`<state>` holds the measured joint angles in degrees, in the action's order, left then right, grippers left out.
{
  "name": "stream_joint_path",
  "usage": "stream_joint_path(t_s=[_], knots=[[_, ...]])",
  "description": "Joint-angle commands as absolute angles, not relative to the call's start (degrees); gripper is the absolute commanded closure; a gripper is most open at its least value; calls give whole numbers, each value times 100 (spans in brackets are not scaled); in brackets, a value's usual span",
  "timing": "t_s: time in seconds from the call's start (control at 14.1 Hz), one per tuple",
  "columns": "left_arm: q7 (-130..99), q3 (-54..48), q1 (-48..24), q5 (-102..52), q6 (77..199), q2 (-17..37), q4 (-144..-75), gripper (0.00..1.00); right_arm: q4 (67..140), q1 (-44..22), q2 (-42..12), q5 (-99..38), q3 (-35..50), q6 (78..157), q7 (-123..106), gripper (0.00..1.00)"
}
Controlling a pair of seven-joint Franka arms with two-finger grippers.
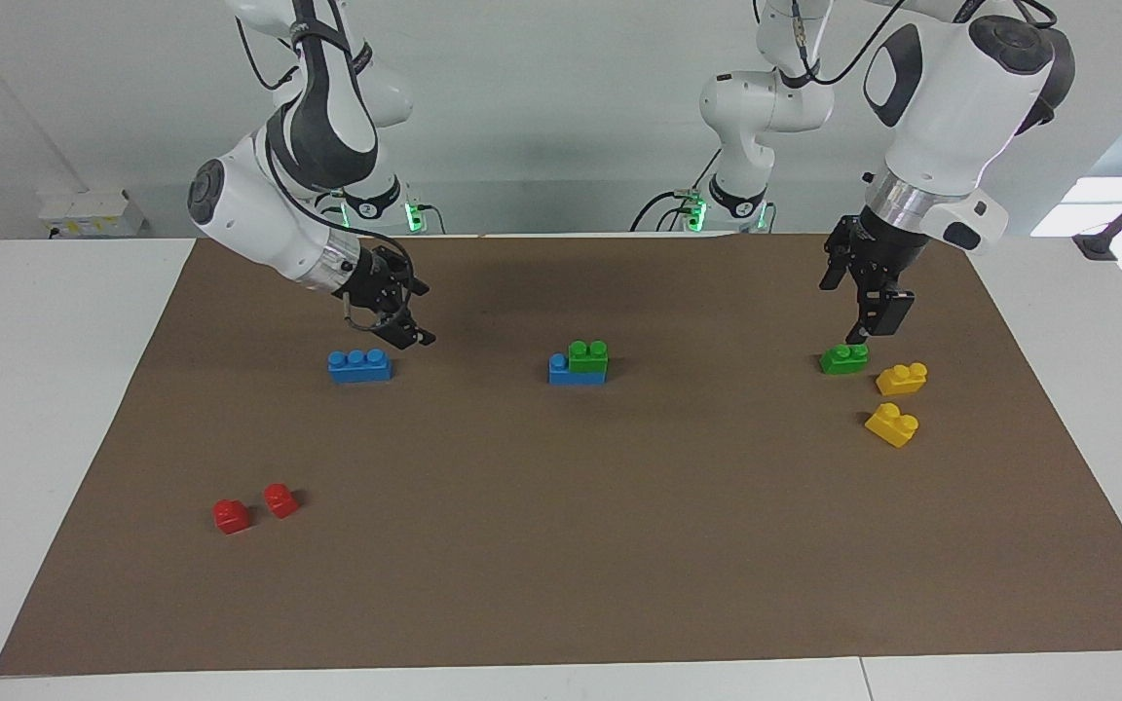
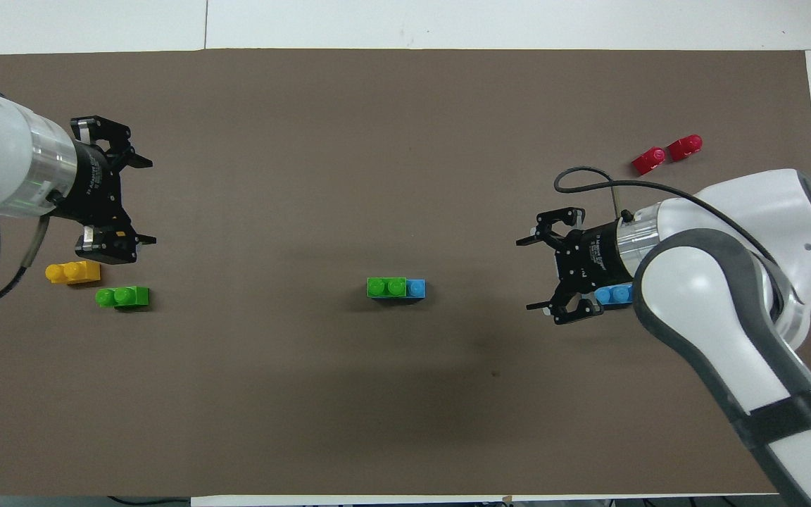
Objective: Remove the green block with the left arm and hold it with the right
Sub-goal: 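Move the left gripper toward the green-blue pair while the right gripper approaches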
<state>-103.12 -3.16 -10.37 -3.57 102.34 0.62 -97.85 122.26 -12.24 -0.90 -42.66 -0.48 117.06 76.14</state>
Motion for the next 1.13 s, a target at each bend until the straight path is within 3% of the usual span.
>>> stream_joint_path(t_s=[0.0,0.5,1.06], knots=[[-10870,-237,-1493,-448,10616,-342,-10458,0,12270,-1555,-219,-4613,-53,12110,7848,0],[-12373,-229,-2574,-448,11301,-563,-11144,0,12287,-2048,-632,-5123,-53,12805,7805,0],[-13384,-229,-3436,-448,11847,-36,-11399,0,12313,-2452,-1036,-5668,-53,13245,7200,0]])
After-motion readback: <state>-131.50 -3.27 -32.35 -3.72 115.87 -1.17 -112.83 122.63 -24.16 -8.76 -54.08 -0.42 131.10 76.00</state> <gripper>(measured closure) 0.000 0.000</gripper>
